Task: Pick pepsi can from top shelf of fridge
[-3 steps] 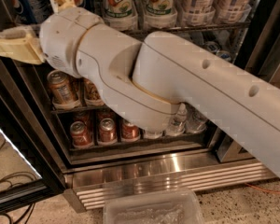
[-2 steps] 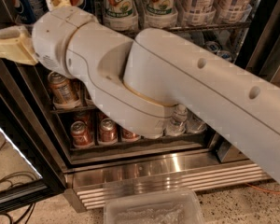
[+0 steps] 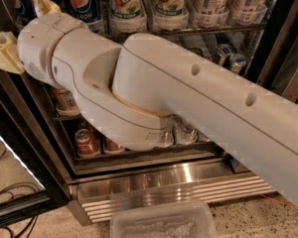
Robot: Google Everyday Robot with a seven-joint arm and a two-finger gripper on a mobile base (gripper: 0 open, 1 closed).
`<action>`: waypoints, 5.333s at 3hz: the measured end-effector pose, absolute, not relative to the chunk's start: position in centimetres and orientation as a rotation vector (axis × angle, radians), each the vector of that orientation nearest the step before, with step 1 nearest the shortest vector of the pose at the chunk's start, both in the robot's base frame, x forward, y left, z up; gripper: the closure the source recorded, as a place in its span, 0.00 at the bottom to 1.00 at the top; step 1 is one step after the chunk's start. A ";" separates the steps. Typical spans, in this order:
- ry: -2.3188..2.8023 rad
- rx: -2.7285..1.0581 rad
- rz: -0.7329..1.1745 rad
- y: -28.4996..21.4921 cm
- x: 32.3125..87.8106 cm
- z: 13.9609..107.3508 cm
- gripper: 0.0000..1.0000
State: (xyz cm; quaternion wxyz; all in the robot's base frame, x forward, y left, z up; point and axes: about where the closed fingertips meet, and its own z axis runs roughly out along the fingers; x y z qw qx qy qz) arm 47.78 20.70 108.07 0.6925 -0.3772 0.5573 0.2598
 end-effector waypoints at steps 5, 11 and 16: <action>1.313 -0.719 0.501 20.5 49.6 106.9 0.34; 1.380 -0.441 0.315 20.7 50.8 104.9 0.40; 1.330 -0.361 0.278 20.5 54.0 105.7 0.38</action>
Offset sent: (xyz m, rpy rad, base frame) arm 0.0084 0.0039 -0.0501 0.0436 0.1081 -0.0854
